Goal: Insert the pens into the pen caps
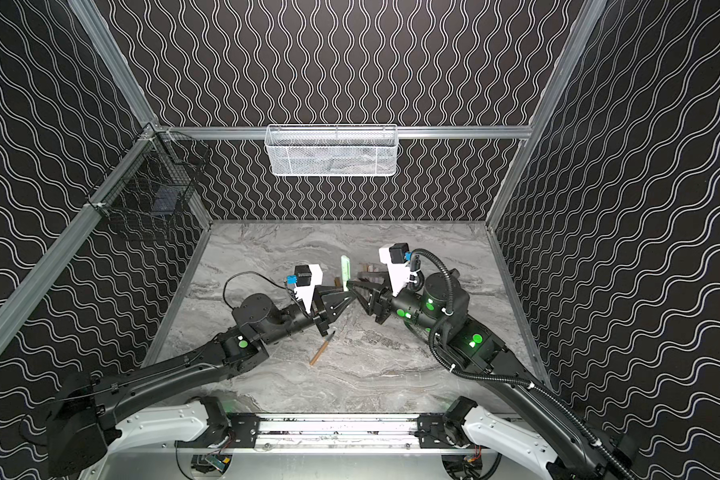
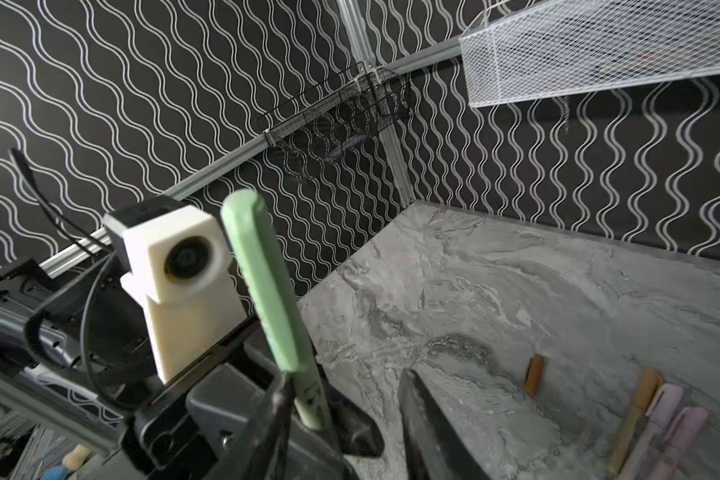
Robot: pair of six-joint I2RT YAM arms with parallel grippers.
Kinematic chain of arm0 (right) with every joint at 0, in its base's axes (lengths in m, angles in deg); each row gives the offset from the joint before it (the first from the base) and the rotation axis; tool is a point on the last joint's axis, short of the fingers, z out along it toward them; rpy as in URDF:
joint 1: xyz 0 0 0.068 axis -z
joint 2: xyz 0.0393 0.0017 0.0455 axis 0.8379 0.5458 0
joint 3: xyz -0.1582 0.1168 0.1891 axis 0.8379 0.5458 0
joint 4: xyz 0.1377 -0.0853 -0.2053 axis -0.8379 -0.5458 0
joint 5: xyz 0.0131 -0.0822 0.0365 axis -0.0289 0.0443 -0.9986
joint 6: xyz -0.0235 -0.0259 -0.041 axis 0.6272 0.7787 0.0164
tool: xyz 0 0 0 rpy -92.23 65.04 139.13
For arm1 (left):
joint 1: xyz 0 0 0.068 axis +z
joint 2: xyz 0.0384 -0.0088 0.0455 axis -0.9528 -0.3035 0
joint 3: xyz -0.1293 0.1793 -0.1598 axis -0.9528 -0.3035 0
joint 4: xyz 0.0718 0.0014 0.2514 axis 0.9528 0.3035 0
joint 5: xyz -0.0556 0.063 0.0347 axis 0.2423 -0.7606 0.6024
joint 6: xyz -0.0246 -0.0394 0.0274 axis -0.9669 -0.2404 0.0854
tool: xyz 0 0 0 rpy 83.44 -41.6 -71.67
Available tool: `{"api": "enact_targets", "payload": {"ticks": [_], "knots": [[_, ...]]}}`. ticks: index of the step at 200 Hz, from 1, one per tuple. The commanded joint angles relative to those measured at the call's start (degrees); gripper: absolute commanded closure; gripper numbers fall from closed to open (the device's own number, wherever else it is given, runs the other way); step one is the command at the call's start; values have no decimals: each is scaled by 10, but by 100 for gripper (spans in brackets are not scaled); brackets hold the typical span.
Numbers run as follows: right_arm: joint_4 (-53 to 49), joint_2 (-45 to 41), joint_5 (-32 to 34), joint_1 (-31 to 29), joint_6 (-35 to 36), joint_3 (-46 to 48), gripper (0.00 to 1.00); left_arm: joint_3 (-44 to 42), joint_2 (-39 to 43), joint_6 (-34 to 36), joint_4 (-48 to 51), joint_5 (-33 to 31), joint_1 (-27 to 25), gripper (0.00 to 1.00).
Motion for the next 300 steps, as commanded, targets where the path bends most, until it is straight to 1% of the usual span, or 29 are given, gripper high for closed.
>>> {"api": "enact_targets", "payload": {"ticks": [1,14,21,32,50,61,70,79,83,86,93,97,105,118,131,134,149,172,208,225,247,266,273,278,300], "knots": [[-5,14,-21,-2,9,-4,61,5,-7,-3,-26,19,-1,100],[3,15,-33,-4,13,0,62,3,-10,-5,-30,20,0,100],[10,16,-30,-3,13,3,65,3,-12,-6,-31,22,0,100],[18,21,-33,-3,10,3,74,6,-13,-9,-30,24,0,100],[24,30,-45,-4,7,-1,92,6,-12,-10,-26,23,0,100],[34,31,-45,-4,2,2,98,5,-11,-13,-22,17,0,100],[40,31,-44,-4,0,5,99,4,-9,-15,-20,11,0,100],[43,31,-40,-4,-3,5,100,2,-6,-18,-15,4,1,85],[45,31,-38,-4,-4,6,100,-1,-5,-18,-15,3,1,76],[46,31,-37,-4,-4,5,100,-2,-4,-18,-15,2,1,69],[48,32,-32,-4,-4,3,100,-6,-1,-18,-13,-3,1,45],[48,33,-28,-4,-5,2,100,-9,0,-19,-10,-7,0,37],[49,36,-20,-4,-7,-1,100,-12,3,-18,-5,-8,2,29],[48,41,-1,-4,-8,-10,100,-17,12,-27,10,-21,2,11],[44,49,16,-4,-9,-18,100,-29,22,-34,9,-28,2,3],[41,52,22,-3,-7,-35,100,-32,24,-35,7,-30,2,2],[34,61,49,-2,-3,-56,100,-46,36,-44,9,-42,2,1],[17,77,86,1,9,-89,100,-55,58,-62,45,-66,2,1],[-14,98,105,28,16,-134,100,-64,106,-73,118,-100,2,1],[-29,106,99,59,10,-143,100,-65,128,-75,164,-125,2,1],[-50,116,75,121,-12,-139,100,-54,148,-90,243,-180,3,1],[-67,133,67,173,-27,-123,99,-41,155,-93,300,-202,3,2],[-70,141,59,181,-35,-115,99,-34,155,-94,319,-211,3,1],[-70,145,54,205,-38,-108,99,-30,155,-94,330,-216,3,1],[-77,169,54,229,-38,-84,99,-22,155,-92,362,-237,3,1]]}}
